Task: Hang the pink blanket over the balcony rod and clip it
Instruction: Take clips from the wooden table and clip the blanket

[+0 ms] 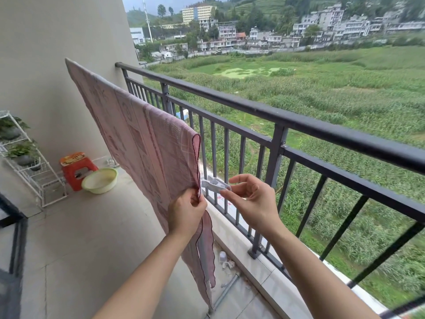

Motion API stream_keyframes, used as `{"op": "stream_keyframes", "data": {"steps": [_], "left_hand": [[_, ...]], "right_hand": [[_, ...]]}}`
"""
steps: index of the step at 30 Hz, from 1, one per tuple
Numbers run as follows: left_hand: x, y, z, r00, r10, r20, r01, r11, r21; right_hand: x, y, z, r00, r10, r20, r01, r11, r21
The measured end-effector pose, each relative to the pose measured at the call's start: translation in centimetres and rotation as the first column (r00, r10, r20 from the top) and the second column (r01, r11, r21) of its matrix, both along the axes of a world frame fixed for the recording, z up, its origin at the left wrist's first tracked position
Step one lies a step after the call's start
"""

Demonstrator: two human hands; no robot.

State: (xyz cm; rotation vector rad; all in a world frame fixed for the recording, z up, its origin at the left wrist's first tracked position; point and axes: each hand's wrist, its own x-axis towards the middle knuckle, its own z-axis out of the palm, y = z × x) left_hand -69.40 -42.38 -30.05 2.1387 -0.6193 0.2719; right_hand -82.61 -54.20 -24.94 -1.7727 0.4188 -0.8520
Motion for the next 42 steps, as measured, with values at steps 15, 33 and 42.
{"op": "stream_keyframes", "data": {"steps": [15,33,42], "left_hand": [[1.0,0.6,-0.1,0.993,-0.12,0.002,0.12,0.993,0.01],[-1.1,2.3,-10.1,0.8,-0.471,-0.371,0.597,0.572,0.562],[-12.5,-3.0,-15.4,0.451,-0.832,-0.322,0.718,0.124,0.684]], "right_hand": [[3.5,0.5,1.0,0.993,0.0,-0.117,-0.026,0.974,-0.226],[-7.6,-3.6,-12.6,0.652,-0.51,-0.56,0.252,0.843,-0.475],[-29.5,8.1,-20.9,-0.024,-0.673,-0.739,0.573,0.597,-0.562]]}}
